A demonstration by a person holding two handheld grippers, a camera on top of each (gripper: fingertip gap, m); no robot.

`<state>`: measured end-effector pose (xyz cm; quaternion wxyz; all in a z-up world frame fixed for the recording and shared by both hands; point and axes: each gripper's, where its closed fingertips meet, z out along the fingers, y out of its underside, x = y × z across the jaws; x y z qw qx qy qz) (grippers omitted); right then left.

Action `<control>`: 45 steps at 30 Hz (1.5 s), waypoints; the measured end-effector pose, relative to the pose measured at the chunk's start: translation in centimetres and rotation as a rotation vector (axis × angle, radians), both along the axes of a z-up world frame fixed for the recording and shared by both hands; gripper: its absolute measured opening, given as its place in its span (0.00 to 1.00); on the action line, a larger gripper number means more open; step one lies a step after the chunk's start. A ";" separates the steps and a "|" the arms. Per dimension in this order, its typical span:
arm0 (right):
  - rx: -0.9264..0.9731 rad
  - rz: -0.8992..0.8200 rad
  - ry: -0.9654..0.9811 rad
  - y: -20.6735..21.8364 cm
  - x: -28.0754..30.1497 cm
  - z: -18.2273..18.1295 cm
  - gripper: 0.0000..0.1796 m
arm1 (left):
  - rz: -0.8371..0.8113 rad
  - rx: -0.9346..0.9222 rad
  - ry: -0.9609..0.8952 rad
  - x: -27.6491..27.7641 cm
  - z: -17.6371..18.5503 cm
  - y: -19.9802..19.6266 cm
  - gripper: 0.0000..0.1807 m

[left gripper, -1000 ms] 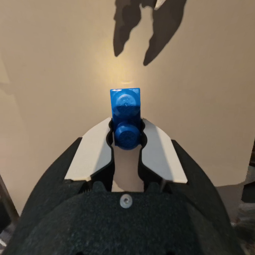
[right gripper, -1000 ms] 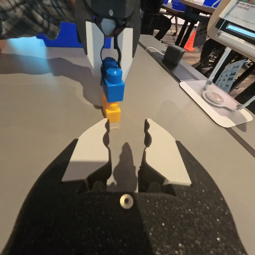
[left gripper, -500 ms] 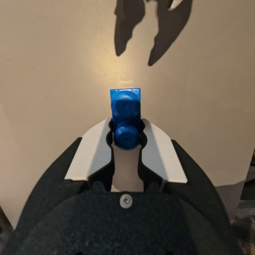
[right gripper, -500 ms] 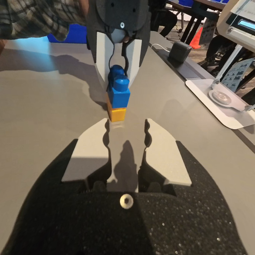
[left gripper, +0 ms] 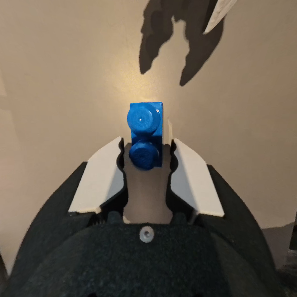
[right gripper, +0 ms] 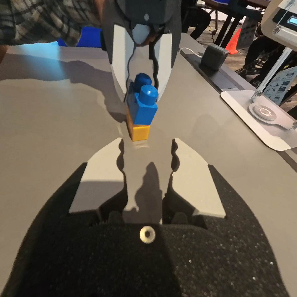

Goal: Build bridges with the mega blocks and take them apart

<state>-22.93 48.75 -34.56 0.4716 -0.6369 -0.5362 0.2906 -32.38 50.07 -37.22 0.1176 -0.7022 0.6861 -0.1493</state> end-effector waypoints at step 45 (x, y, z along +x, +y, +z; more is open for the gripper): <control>-0.138 0.172 -0.119 1.0 -10.5 -0.8 0.18 | 0.475 0.089 -1.003 -7.8 5.6 1.4 0.28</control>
